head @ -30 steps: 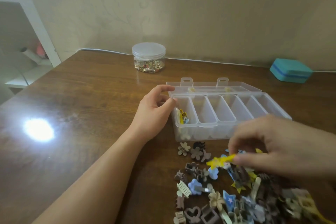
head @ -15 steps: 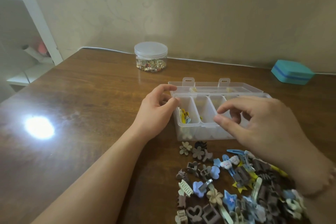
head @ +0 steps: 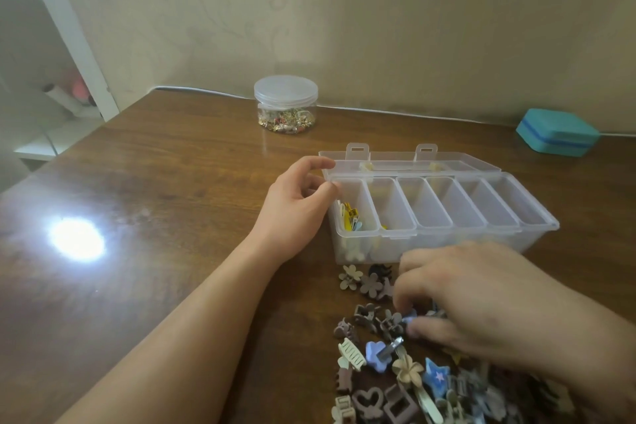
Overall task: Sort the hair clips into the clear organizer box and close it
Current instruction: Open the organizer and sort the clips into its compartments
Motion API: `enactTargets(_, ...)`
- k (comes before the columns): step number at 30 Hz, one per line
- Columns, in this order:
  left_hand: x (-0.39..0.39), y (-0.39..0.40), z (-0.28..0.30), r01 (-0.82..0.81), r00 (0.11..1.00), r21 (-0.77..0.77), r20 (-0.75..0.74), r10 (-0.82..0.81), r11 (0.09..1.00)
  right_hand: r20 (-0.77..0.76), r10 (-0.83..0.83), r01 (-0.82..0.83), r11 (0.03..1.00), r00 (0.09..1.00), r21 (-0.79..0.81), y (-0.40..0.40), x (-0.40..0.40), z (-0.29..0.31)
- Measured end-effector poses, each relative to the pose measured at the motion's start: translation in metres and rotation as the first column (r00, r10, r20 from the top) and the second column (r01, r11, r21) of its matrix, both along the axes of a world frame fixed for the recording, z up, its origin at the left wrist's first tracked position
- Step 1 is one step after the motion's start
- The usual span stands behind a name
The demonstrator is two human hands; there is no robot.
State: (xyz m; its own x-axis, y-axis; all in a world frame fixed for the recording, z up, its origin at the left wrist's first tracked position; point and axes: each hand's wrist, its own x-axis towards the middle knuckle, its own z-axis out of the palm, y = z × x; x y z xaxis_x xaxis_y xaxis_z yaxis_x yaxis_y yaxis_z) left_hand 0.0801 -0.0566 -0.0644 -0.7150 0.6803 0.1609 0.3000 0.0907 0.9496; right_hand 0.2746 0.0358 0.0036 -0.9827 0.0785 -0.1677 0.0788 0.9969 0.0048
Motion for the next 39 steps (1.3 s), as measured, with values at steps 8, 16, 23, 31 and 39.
enactTargets(8,0.0,0.0,0.0,0.004,1.0,-0.002,0.0,-0.004,1.0,-0.318,-0.235,0.017,0.827,0.919,-0.562,0.021,0.005,0.019)
enactTargets(16,-0.001,0.0,-0.001,0.005,1.0,-0.006,-0.001,-0.005,1.0,-0.582,-0.425,0.095,0.854,0.693,-0.511,0.029,-0.019,-0.021)
enactTargets(23,0.001,0.0,0.001,0.007,1.0,-0.007,0.007,-0.007,1.0,-0.585,-0.095,-0.037,0.977,0.806,-0.209,0.021,-0.01,-0.01)
enactTargets(31,0.001,0.0,0.001,-0.011,1.0,-0.01,-0.005,0.011,1.0,-0.071,0.247,-0.257,0.943,0.966,-0.209,-0.006,-0.001,-0.006)
enactTargets(39,0.002,0.0,0.001,-0.005,1.0,-0.017,-0.013,0.005,1.0,-0.151,0.221,-0.236,0.967,0.964,-0.093,-0.01,-0.002,-0.013)
